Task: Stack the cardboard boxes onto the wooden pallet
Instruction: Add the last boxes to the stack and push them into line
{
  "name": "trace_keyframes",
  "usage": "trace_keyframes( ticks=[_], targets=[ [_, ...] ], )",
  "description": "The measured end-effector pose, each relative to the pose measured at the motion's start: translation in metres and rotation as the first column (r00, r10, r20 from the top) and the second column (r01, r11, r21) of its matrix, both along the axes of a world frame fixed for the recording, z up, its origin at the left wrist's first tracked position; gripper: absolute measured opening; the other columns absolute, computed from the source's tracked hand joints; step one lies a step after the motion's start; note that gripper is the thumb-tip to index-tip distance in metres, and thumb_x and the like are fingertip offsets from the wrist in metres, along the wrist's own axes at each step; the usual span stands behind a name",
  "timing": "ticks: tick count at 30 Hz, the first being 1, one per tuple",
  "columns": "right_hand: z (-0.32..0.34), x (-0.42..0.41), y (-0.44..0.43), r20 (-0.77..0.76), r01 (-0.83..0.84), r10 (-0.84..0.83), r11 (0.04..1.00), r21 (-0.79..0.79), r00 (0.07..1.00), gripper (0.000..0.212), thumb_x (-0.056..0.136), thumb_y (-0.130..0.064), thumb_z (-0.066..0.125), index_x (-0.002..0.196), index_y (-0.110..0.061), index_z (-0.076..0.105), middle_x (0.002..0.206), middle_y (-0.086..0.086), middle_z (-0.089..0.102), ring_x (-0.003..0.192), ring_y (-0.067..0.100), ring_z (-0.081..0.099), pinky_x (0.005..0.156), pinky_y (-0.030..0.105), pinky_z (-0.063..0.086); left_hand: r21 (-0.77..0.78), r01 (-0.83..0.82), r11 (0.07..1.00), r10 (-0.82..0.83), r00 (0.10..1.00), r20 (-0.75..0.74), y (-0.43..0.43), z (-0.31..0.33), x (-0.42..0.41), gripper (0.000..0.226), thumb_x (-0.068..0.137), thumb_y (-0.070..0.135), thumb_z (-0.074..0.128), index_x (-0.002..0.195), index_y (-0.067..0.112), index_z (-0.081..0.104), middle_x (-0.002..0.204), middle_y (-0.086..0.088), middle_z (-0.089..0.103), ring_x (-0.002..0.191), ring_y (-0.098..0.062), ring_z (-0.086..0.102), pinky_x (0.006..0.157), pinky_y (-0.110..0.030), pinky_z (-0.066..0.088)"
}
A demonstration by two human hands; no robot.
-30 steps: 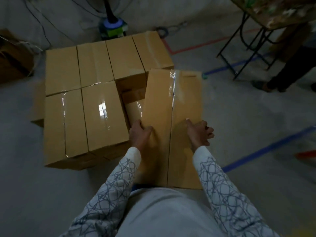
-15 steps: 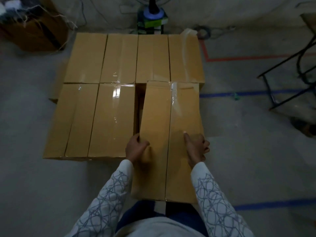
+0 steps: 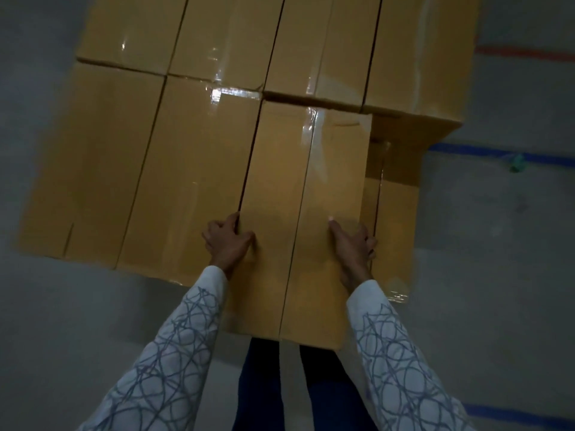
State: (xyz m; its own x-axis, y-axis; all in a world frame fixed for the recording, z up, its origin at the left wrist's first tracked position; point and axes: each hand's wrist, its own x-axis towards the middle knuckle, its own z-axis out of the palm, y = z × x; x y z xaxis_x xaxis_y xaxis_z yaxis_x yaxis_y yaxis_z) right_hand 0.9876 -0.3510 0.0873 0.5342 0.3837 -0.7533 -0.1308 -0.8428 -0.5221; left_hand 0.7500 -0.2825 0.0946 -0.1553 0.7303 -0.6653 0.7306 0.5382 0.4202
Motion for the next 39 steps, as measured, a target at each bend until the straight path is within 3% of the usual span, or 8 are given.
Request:
trace_keyframes(
  ticks=[6,9,14,16,18,21,28,39],
  targets=[
    [-0.035,-0.007,-0.004,-0.025,-0.155,0.158,0.985,0.079,0.987,0.088,0.091,-0.053,0.072,0.162,-0.024,0.028,0.166,-0.001,0.023,0.151,0.028,0.028,0.123,0.051,0.031,-0.05,0.035,0.998,-0.035,0.999,-0.001,-0.006,-0.026,-0.003,0.068,0.09,0.049,0.068,0.152,0.035,0.042,0.143,-0.015,0.039,0.136,-0.035,0.032,0.117,-0.05,0.029],
    [-0.022,-0.013,-0.032,-0.044,-0.241,0.243,0.969,0.052,0.969,0.088,0.094,-0.043,0.073,0.164,-0.021,0.025,0.168,0.001,0.022,0.151,0.024,0.031,0.124,0.047,0.03,-0.049,-0.244,0.969,0.248,0.958,0.143,-0.048,-0.013,-0.003,0.056,0.088,0.034,0.071,0.14,0.021,0.059,0.123,-0.007,0.063,0.118,-0.028,0.058,0.106,-0.047,0.047],
    [-0.005,-0.027,-0.094,-0.109,-0.172,0.162,0.981,-0.091,0.981,0.071,0.1,-0.026,0.069,0.159,-0.012,0.033,0.143,-0.003,0.044,0.128,0.015,0.045,0.109,0.028,0.035,-0.201,-0.86,0.469,0.88,0.475,0.019,-0.127,-0.011,-0.012,0.006,0.082,0.007,0.065,0.078,0.011,0.066,0.081,-0.001,0.063,0.078,-0.021,0.06,0.063,-0.026,0.049],
    [-0.013,-0.034,-0.121,-0.165,-0.175,0.147,0.97,-0.167,0.975,0.063,0.099,-0.025,0.066,0.156,-0.018,0.039,0.144,-0.004,0.049,0.129,0.022,0.05,0.113,0.038,0.039,-0.368,-0.881,0.296,0.947,0.321,-0.007,-0.149,-0.021,-0.016,0.002,0.087,0.005,0.065,0.085,0.006,0.066,0.089,-0.008,0.062,0.074,-0.019,0.054,0.064,-0.029,0.049],
    [-0.017,-0.044,-0.139,-0.284,-0.149,0.077,0.959,-0.241,0.956,0.064,0.099,-0.028,0.065,0.156,-0.03,0.035,0.142,-0.003,0.053,0.123,0.026,0.053,0.11,0.046,0.045,-0.467,-0.837,0.285,0.955,0.287,0.069,-0.158,-0.028,-0.017,0.012,0.095,0.005,0.061,0.105,0.004,0.068,0.111,-0.016,0.064,0.084,-0.019,0.058,0.075,-0.034,0.055],
    [-0.017,-0.059,-0.146,-0.364,-0.047,-0.056,0.962,-0.268,0.93,0.065,0.099,-0.025,0.066,0.152,-0.04,0.032,0.125,-0.004,0.061,0.103,0.024,0.059,0.085,0.035,0.053,-0.453,-0.874,0.176,0.984,0.162,0.069,-0.156,-0.034,-0.02,0.015,0.094,0.004,0.06,0.105,0.005,0.07,0.105,-0.012,0.067,0.102,-0.025,0.063,0.083,-0.039,0.06],
    [-0.023,-0.079,-0.14,-0.41,0.098,-0.199,0.962,-0.256,0.89,0.069,0.1,-0.025,0.065,0.156,-0.039,0.028,0.137,0.004,0.057,0.112,0.028,0.061,0.088,0.033,0.055,-0.398,-0.895,0.201,0.98,0.184,0.081,-0.143,-0.025,-0.024,0.028,0.092,-0.005,0.047,0.071,0.012,0.057,0.076,-0.008,0.055,0.078,-0.022,0.054,0.09,-0.04,0.055],
    [-0.03,-0.074,-0.133,-0.441,0.09,-0.197,0.964,-0.252,0.875,0.064,0.098,-0.032,0.068,0.15,-0.044,0.032,0.139,0.003,0.058,0.118,0.027,0.059,0.086,0.035,0.054,-0.426,-0.854,0.297,0.954,0.251,0.162,-0.138,-0.036,-0.047,0.022,0.095,-0.009,0.048,0.089,0.005,0.064,0.087,-0.009,0.06,0.086,-0.022,0.058,0.067,-0.022,0.056]
  ],
)
